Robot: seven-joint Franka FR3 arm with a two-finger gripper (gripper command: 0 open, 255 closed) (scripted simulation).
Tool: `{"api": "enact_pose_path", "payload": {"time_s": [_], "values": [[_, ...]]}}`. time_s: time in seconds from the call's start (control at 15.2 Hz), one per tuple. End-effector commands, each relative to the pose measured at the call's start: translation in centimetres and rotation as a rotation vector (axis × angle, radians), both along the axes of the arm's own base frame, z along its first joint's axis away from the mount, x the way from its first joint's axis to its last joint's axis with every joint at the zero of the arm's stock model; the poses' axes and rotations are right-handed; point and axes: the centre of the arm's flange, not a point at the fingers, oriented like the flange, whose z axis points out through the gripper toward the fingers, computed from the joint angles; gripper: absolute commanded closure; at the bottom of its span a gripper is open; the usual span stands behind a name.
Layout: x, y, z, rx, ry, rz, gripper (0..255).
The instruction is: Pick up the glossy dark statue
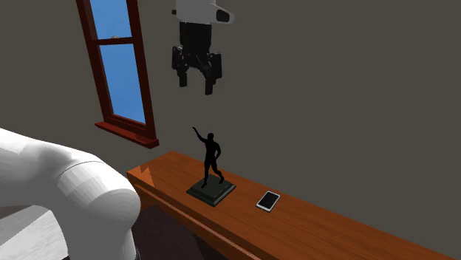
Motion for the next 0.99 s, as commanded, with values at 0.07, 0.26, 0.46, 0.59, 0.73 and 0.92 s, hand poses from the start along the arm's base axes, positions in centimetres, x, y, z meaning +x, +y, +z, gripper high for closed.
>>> {"api": "enact_pose_path", "payload": {"time_s": [0.07,0.26,0.46,0.59,0.73,0.92], "values": [[1.1,0.6,-0.6,-0.002,0.006,0.007,0],[4.4,2.6,-2.4,-0.010,0.024,0.026,0],[7.6,4.7,-4.3,-0.017,0.041,0.046,0],[9.7,6.0,-5.6,-0.022,0.053,0.059,0],[11.7,7.4,-7.0,-0.027,0.065,0.073,0],[14.7,9.6,-9.0,-0.035,0.082,0.093,0]]}}
